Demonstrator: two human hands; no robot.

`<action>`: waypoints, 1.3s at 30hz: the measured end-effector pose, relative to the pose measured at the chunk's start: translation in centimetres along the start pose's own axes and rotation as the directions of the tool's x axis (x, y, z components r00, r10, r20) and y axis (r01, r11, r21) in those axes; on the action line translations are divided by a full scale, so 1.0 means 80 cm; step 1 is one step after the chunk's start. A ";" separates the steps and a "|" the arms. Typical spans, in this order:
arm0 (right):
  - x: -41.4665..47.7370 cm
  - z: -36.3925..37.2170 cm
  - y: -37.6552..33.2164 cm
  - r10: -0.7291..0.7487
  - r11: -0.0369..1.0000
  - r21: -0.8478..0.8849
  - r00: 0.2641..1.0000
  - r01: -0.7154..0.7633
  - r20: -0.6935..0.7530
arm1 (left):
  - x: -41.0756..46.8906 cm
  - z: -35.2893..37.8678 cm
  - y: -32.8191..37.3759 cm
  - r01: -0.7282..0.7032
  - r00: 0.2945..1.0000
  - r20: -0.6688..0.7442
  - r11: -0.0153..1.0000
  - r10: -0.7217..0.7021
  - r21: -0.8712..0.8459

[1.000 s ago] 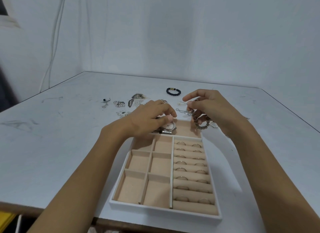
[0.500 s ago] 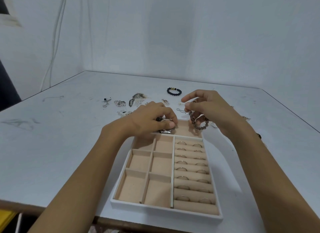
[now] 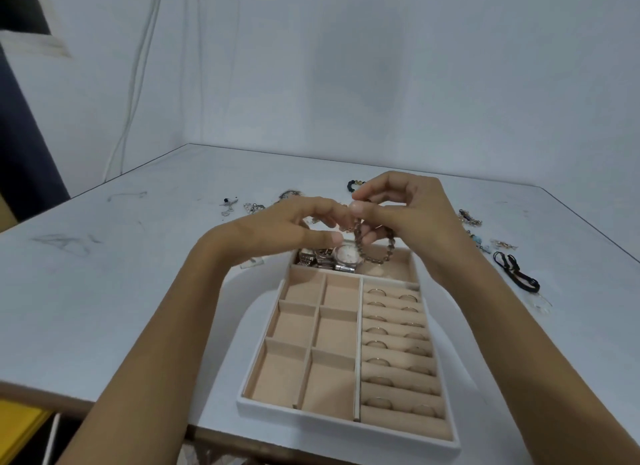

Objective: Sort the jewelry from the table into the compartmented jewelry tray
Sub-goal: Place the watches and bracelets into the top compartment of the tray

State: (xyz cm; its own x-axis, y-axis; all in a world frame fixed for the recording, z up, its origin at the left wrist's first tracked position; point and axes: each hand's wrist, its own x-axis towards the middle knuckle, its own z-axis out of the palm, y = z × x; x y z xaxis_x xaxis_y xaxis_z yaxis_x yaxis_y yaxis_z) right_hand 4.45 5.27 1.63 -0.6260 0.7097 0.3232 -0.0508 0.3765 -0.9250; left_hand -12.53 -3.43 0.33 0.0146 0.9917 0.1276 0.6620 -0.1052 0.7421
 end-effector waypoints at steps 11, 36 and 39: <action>-0.021 0.064 -0.002 -0.137 0.987 -0.052 0.969 0.151 0.207 | -0.059 -0.027 -0.021 0.018 0.996 0.088 0.986 -0.004 -0.164; -0.024 0.052 -0.008 0.064 0.953 -0.301 0.958 0.024 0.280 | -0.100 0.023 -0.077 0.398 0.915 -0.258 0.787 -0.309 0.470; -0.024 0.048 -0.011 0.084 0.956 -0.292 0.937 0.020 0.339 | -0.100 0.023 -0.077 0.395 0.916 -0.267 0.795 -0.301 0.460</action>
State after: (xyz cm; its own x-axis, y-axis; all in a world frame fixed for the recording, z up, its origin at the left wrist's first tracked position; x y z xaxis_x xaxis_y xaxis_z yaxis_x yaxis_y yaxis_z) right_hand 2.74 1.29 1.03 -0.8546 0.4946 0.1580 0.1656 0.5481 -0.8199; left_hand -15.34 -10.58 -6.43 -0.3856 0.9201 0.0688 0.8769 0.3423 0.3374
